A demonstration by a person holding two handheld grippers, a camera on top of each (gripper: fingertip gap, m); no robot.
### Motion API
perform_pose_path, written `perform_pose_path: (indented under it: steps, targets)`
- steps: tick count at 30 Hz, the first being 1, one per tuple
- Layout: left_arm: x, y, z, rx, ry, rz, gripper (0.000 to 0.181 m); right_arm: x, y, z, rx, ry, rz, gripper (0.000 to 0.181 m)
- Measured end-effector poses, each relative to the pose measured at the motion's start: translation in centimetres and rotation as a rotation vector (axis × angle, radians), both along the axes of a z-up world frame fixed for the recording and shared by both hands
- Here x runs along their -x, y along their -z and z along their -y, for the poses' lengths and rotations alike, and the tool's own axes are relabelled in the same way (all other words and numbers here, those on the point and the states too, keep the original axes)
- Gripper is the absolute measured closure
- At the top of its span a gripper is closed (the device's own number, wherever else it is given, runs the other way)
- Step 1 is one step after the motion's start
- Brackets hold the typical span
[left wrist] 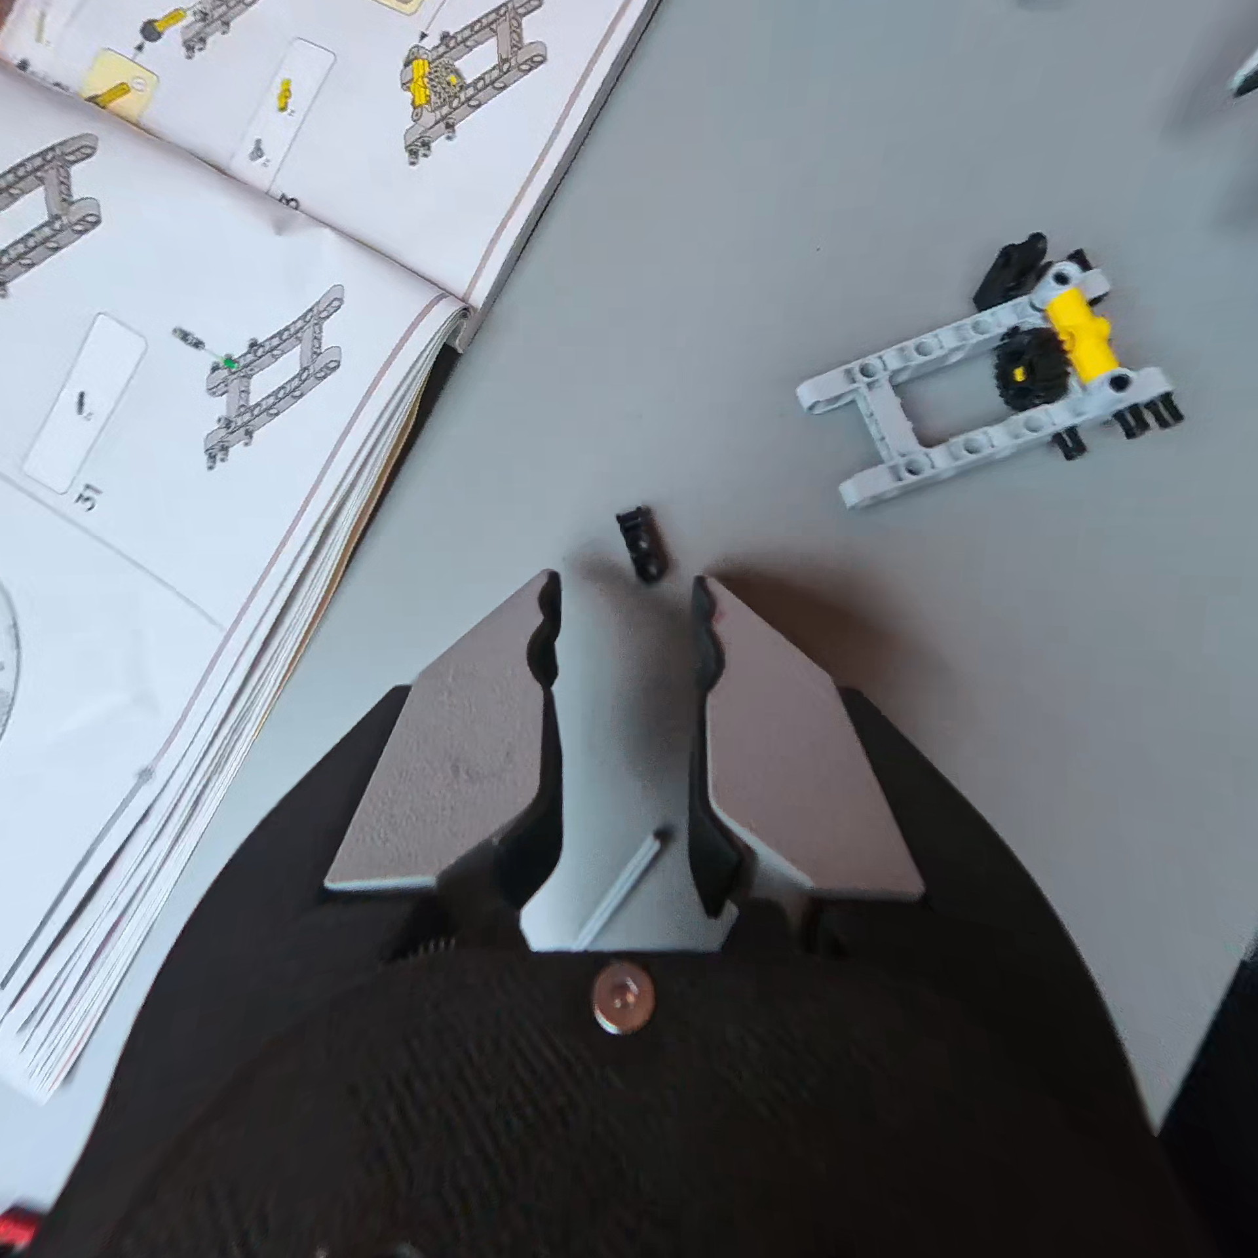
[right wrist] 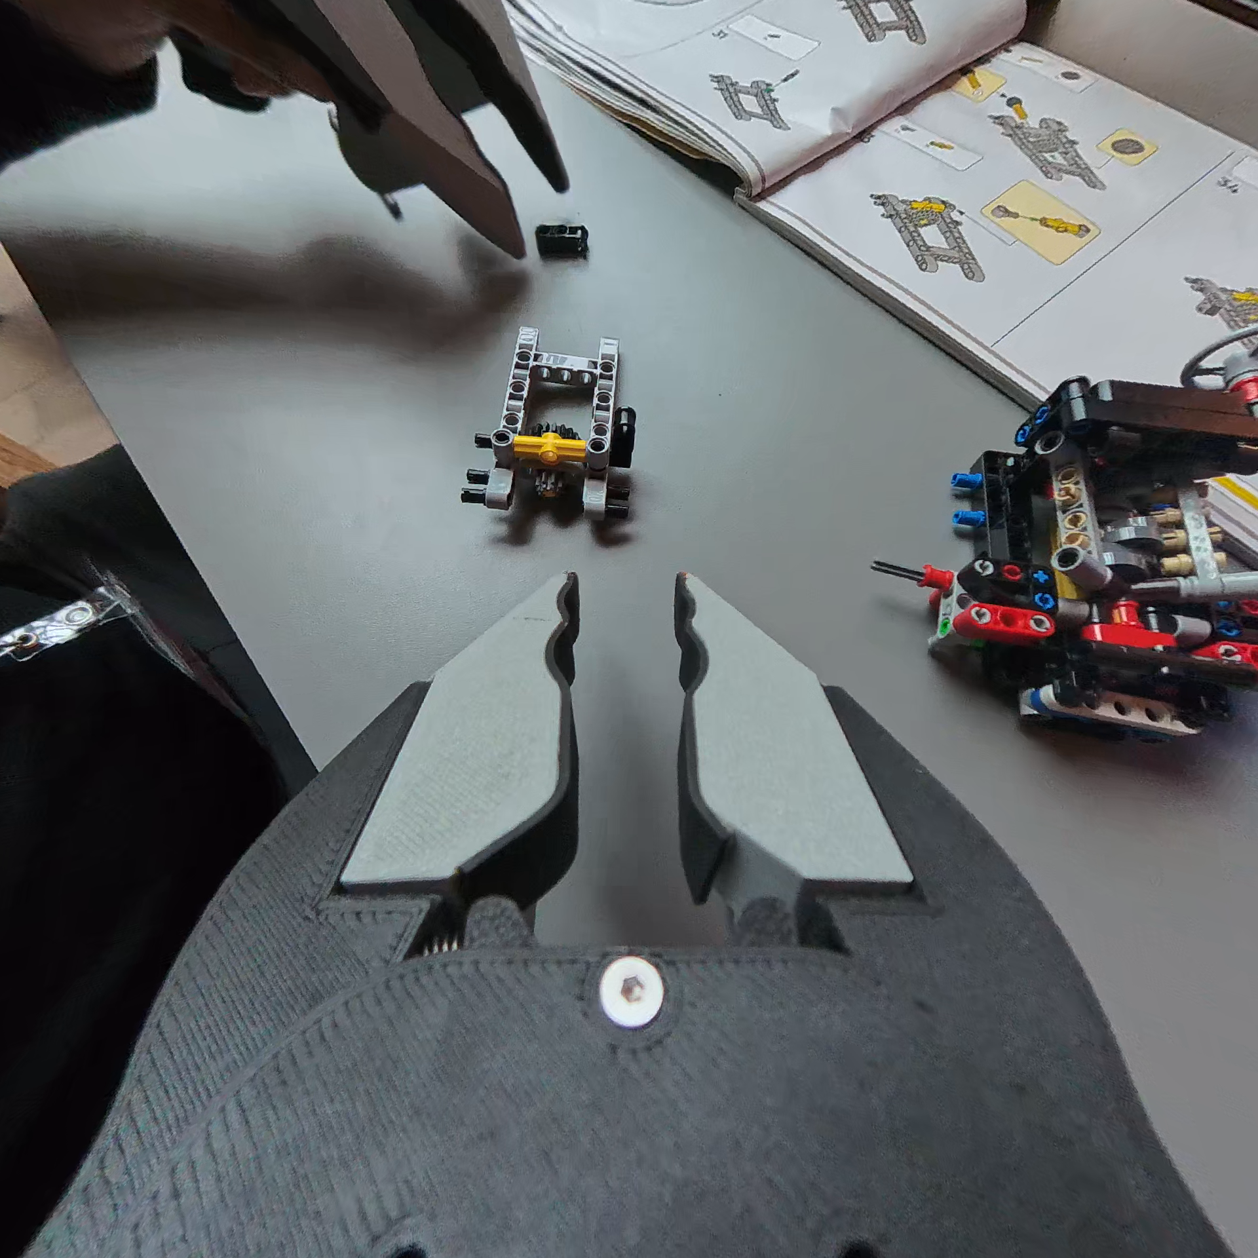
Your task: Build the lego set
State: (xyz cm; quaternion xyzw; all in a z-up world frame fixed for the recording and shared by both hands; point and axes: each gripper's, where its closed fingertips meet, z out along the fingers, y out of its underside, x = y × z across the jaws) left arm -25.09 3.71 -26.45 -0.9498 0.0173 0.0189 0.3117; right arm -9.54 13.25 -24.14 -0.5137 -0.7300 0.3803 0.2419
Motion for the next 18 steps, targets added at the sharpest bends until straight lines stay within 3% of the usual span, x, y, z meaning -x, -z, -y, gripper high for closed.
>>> perform_pose_path:
  steps: [3,9,13,18]
  targets:
    - [-0.7,0.5,-1.0,-0.015,0.024,0.061,0.176,0.0,-0.1,0.5,0.037,-0.02,-0.004,0.158]
    - [-3.8,0.5,-0.1,0.009,0.099,0.095,0.176,-0.4,-0.8,3.4,0.041,-0.131,-0.033,0.157]
    - [-6.7,0.4,1.8,0.013,0.139,0.049,0.176,0.5,0.5,3.8,-0.025,-0.119,0.002,0.149]
    - [-12.4,0.4,2.3,-0.065,0.33,0.058,0.176,2.2,1.8,3.7,-0.113,-0.112,0.017,0.133]
